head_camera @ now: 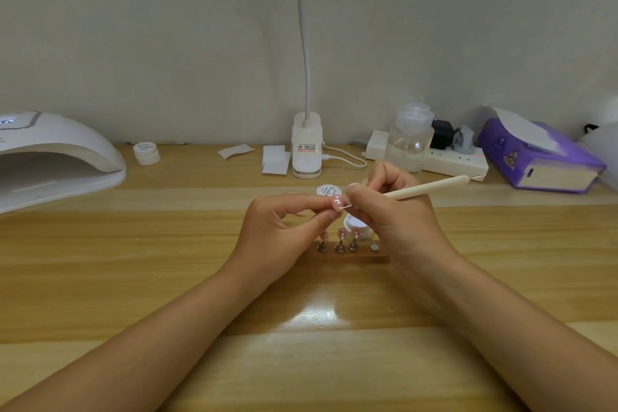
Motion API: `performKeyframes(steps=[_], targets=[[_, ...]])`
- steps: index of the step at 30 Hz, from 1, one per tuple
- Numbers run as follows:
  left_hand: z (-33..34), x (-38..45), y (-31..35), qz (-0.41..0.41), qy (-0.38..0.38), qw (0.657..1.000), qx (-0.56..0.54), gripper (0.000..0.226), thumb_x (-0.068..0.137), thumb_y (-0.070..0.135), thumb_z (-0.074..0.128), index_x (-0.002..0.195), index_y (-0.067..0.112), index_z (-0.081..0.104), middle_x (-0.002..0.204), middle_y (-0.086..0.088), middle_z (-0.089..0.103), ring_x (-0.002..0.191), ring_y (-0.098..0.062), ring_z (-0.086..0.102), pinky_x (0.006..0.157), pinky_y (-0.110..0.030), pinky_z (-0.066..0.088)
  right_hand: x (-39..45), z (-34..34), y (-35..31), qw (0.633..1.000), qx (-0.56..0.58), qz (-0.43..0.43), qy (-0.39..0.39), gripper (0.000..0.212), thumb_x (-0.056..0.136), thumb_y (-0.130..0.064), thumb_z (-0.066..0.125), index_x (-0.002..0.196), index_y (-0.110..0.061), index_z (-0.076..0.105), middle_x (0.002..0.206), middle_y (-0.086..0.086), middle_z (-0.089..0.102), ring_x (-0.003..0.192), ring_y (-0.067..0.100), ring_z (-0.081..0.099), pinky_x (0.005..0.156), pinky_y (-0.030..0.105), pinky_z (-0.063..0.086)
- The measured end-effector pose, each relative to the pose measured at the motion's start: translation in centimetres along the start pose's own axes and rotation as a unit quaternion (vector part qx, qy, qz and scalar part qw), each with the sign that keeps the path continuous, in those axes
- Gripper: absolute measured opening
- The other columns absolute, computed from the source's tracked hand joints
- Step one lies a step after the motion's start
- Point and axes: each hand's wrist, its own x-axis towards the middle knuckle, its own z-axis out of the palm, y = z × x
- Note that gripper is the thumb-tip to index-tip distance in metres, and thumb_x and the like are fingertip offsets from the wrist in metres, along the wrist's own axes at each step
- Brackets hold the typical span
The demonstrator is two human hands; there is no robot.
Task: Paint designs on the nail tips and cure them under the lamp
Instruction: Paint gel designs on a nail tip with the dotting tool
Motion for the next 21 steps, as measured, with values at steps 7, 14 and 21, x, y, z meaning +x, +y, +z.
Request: performKeyframes(steps=[7, 14, 21], targets=[[0.03, -0.01, 0.04, 0.006, -0.003, 1.0, 0.004, 0.027, 0.072, 0.007, 0.07, 0.099, 0.013, 0.067, 0.083, 0.014, 0.068, 0.076, -0.004, 0.066, 0.065, -0.007, 0.046, 0.09, -0.07, 0.17, 1.0, -0.01, 0.003, 0.008, 0.023, 0.061, -0.015, 0.064, 0.045, -0.025, 0.049, 0.049, -0.003, 0.046, 0.061, 0.021, 0.045, 0.07, 0.041, 0.046], [0.09, -0.01, -0.02, 0.012, 0.0, 1.0, 0.003, 0.027, 0.071, 0.011, 0.069, 0.098, 0.014, 0.067, 0.082, 0.016, 0.068, 0.076, 0.003, 0.065, 0.065, -0.006, 0.046, 0.06, 0.03, 0.25, 1.0, -0.013, 0.007, 0.019, 0.023, 0.06, -0.016, 0.063, 0.044, -0.025, 0.048, 0.05, -0.002, 0.045, 0.063, 0.022, 0.044, 0.069, 0.04, 0.045], [0.06, 0.0, -0.08, 0.015, 0.0, 1.0, 0.003, 0.025, 0.071, 0.014, 0.068, 0.095, 0.016, 0.068, 0.082, 0.017, 0.068, 0.074, 0.001, 0.065, 0.066, -0.006, 0.046, 0.02, 0.04, 0.28, 1.0, -0.011, 0.004, 0.011, 0.024, 0.061, -0.016, 0.063, 0.045, -0.024, 0.047, 0.053, 0.003, 0.044, 0.065, 0.023, 0.044, 0.069, 0.041, 0.046]])
